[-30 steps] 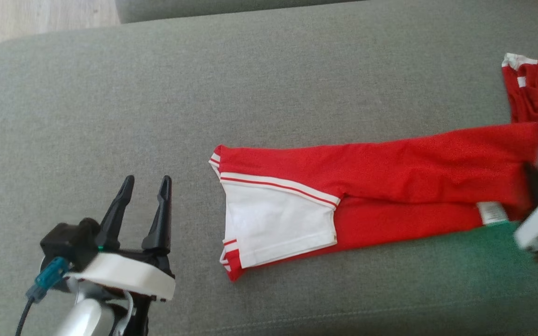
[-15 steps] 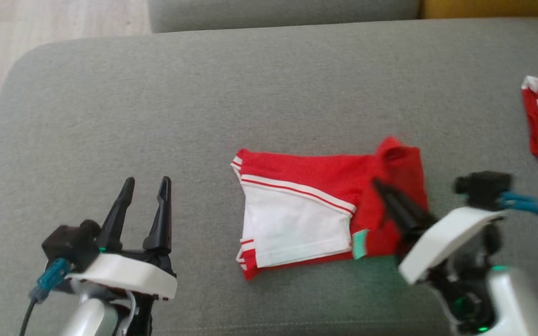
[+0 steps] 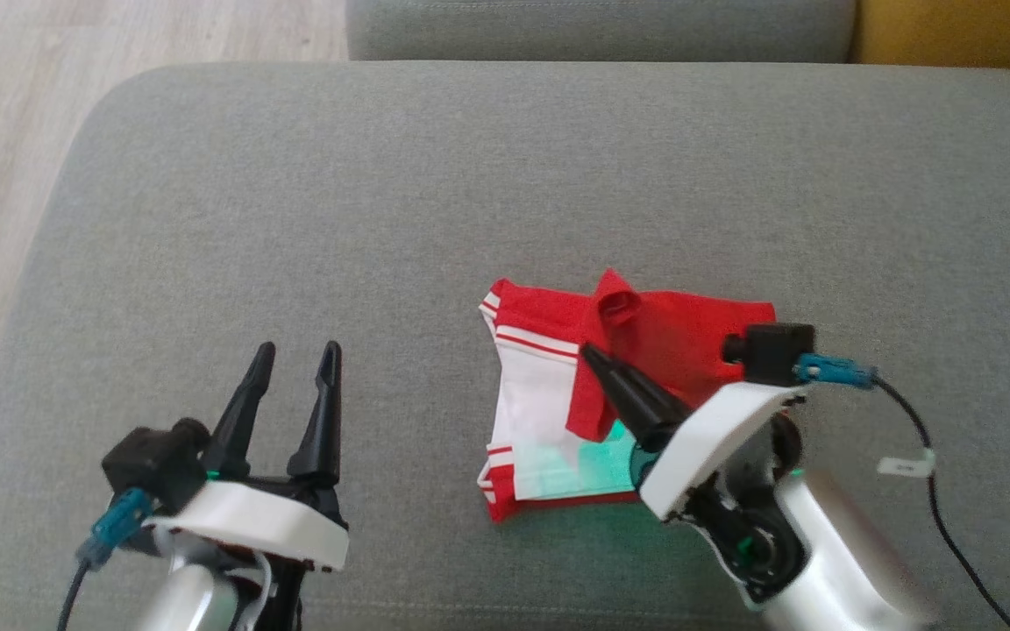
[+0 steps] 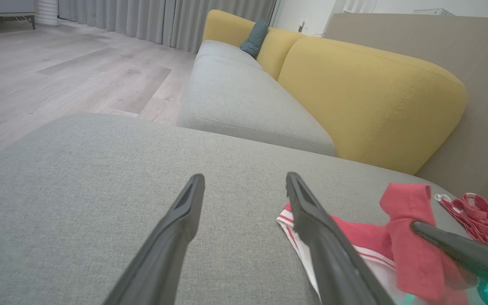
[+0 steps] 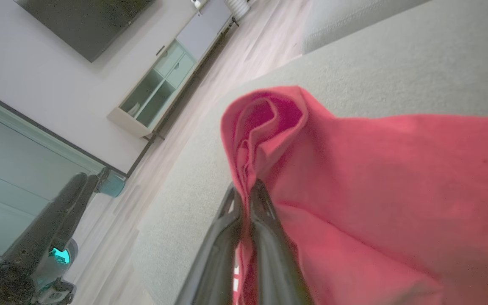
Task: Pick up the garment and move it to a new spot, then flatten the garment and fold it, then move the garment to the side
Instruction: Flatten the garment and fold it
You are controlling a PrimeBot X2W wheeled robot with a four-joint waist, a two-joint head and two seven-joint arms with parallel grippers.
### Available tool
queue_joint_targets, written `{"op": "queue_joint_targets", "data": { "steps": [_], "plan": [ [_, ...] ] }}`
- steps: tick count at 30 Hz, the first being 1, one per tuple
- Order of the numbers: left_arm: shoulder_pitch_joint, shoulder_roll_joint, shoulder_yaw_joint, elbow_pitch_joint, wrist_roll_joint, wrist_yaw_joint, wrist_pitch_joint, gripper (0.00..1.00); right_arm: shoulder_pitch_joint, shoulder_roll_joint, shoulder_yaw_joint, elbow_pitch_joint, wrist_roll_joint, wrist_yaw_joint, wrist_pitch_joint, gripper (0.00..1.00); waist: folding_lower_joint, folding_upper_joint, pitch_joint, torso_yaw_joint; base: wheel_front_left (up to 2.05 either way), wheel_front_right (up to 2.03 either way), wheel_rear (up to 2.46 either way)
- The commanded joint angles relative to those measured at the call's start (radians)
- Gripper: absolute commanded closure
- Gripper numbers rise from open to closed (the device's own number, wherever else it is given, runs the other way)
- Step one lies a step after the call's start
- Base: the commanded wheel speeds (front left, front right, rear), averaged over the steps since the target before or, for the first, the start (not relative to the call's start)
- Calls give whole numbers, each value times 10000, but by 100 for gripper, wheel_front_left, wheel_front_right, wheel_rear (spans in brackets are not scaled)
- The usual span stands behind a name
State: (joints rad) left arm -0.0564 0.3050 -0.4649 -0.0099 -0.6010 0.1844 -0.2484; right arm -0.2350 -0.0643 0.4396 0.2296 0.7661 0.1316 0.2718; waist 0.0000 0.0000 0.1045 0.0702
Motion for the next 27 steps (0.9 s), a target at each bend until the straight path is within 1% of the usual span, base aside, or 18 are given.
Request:
{"op": "queue_joint_targets", "data": {
  "steps": [1, 2, 6, 7, 8, 9, 10, 11, 16, 19, 22, 25, 27],
  "plan": [
    [-473, 35, 335, -237, 78, -62, -115, 0, -626, 138, 478, 144, 221, -9, -271, 100, 0, 0, 13, 104, 0, 0, 0],
    [-473, 35, 335, -237, 78, -62, -115, 0, -626, 138, 478, 144, 221, -9, -271, 100, 0, 0, 13, 104, 0, 0, 0],
    [-482, 3, 299, -174, 77, -91, -117, 0, -1189, 139, 1154, 1184, 668, -9, -728, 99, 0, 0, 30, 220, 0, 0, 0],
    [-485, -4, 295, -161, 77, -95, -118, 0, -1310, 139, 1285, 1406, 805, -9, -868, 82, 0, 0, 28, 241, 0, 0, 0],
    [-487, -11, 288, -146, 78, -97, -118, 0, -1434, 139, 1415, 1617, 937, -9, -1007, 60, 0, 0, 23, 260, 0, 0, 0],
    [-491, -17, 280, -133, 79, -100, -118, 0, -1557, 139, 1576, 1809, 1062, -9, -1109, 51, 0, 0, 22, 276, 0, 0, 0],
    [-492, -22, 274, -122, 82, -104, -119, 0, -1677, 140, 1736, 1964, 1186, -9, -1229, 17, 0, 0, 19, 287, 0, 0, 0],
    [-491, -28, 266, -112, 85, -107, -119, 0, -1783, 140, 1891, 2049, 1344, -9, -1379, 0, 0, 0, 11, 298, 0, 0, 0],
    [-444, -36, 253, -76, 83, -97, -121, 0, -2204, 140, 2378, 2280, 1998, -9, -2184, 0, 0, 0, -49, 270, 0, 0, 0],
    [-383, -19, 263, -93, 100, -64, -122, 0, -2380, 140, 2364, 2362, 1892, -9, -2703, 0, 0, 0, -106, 194, 0, 0, 0],
    [-329, 16, 286, -142, 121, -39, -123, 0, -2496, 140, 1978, 2634, 1037, -9, -3409, 0, 0, 0, -168, 73, 0, 0, 0],
    [-329, 27, 304, -189, 161, -1, -124, 0, -2454, 139, 1193, 2964, -99, -9, -4118, 0, 0, 0, -207, -80, 0, 0, 0],
    [-346, 34, 318, -213, 193, 20, -125, 0, -2356, 139, 646, 3065, -835, -9, -4402, 0, 0, 0, -211, -194, 0, 0, 0]
  ]
}}
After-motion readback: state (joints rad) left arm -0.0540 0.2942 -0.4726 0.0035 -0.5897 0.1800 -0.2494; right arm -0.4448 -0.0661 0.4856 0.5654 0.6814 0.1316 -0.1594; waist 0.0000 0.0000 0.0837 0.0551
